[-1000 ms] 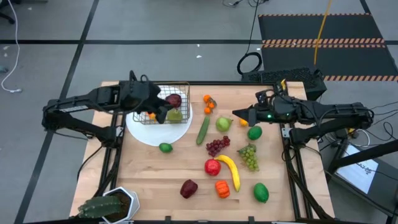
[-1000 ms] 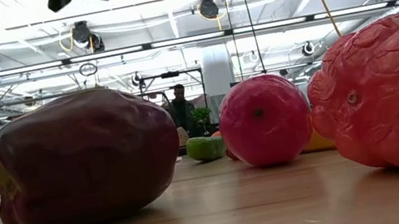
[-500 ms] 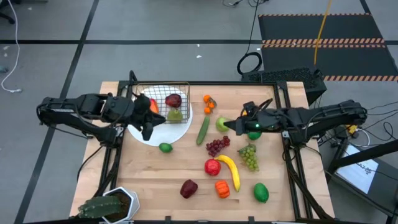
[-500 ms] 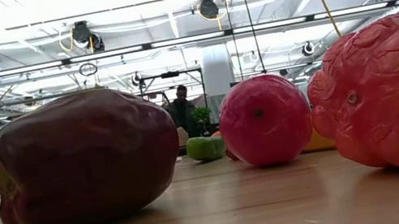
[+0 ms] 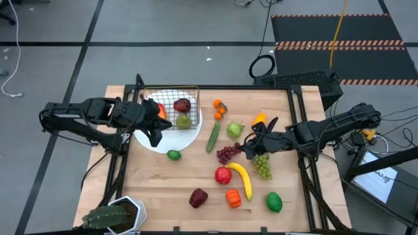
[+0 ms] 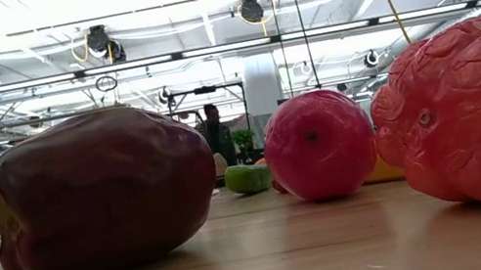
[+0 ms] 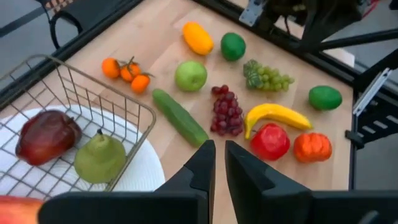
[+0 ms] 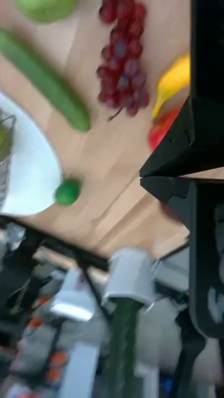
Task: Build produce basket
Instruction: Put the pear into the wired basket
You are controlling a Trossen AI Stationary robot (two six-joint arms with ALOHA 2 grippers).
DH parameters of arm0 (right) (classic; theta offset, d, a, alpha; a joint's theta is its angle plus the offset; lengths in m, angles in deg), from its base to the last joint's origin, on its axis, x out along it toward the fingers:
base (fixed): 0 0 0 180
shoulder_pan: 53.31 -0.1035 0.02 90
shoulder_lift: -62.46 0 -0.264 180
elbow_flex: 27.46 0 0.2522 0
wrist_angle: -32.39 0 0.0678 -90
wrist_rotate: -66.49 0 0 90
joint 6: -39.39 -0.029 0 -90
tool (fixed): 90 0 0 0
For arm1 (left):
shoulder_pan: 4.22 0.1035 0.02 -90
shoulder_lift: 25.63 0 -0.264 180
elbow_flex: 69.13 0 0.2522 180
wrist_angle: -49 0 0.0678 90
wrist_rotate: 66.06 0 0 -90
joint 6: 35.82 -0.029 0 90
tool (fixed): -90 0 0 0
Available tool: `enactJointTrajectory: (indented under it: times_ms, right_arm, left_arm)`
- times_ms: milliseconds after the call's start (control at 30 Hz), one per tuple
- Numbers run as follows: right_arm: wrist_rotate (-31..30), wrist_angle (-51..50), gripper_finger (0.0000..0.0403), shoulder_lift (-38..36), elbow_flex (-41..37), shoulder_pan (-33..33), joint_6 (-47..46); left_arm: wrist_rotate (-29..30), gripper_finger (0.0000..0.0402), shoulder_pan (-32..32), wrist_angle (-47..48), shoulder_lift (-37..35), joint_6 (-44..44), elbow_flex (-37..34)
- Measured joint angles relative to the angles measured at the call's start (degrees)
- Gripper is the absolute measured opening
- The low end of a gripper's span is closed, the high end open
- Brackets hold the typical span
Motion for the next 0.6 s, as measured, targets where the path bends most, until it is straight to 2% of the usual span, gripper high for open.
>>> enactJointTrajectory:
  times_ms: [233,467,600]
  right_arm:
    - [10.25,-6.60,0.0020,0.00,0.01,7.09,20.35]
    - [14.11,-12.89,0.0082,-0.02,-0.23,15.58,53.52]
    - [19.73,-11.91,0.0124,-0.04,-3.64,22.31,66.75]
  left_arm:
    - [1.35,0.0035,0.00,-0.09,0.57,4.22,-0.02]
    - [3.16,0.0035,0.99,-0.26,1.41,5.48,-0.02]
    - [3.35,0.0035,1.55,-0.37,1.71,9.17,-0.02]
